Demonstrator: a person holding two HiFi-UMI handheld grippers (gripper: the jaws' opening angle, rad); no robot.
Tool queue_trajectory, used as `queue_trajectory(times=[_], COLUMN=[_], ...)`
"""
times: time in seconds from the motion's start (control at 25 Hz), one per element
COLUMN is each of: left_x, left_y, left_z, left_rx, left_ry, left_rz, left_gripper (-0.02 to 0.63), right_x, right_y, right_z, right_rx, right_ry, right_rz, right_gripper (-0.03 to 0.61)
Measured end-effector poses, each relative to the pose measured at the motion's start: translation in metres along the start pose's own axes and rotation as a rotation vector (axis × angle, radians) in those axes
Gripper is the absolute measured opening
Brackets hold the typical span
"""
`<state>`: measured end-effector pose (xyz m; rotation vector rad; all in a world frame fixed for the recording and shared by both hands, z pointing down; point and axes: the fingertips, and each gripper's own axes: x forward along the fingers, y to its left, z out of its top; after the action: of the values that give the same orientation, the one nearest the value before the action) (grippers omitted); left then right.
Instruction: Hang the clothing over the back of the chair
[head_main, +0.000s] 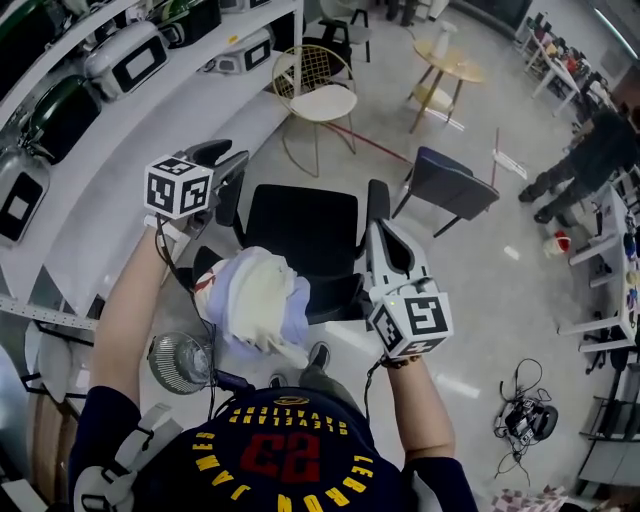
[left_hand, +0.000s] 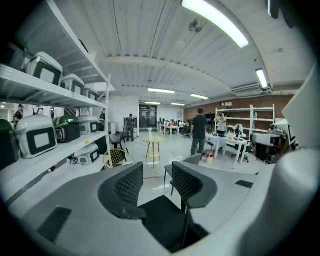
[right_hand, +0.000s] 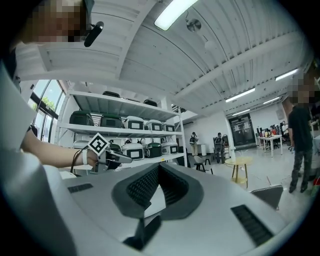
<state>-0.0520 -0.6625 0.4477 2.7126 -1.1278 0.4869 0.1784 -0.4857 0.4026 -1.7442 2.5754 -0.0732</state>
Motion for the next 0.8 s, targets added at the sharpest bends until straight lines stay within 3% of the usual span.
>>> queue_trajectory(times=[0.28,0.48,0.8], left_x=[-0.092,-0.148,-0.241], left_y=[-0.008,-0.039,-0.096], left_z=[0.045,0.052,0.053], left_rx=[0.010,0.117,0.017], left_ry=[-0.230,-0.311,-0.513], left_rz=[0.063,0.084,0.014], left_gripper=[0.170,0.169,0.169], right_x=[-0.012,-0.026,-0.058], right_y=[0.030,0.054,0.101], right_z=[0.011,0.021,0.029], right_rx=[-0.019,-0.037,-0.064], right_ry=[-0.017,-0.035,-0.039], right_rz=[0.001,0.010,0.011], right_gripper=[0.008,0.008,0.008])
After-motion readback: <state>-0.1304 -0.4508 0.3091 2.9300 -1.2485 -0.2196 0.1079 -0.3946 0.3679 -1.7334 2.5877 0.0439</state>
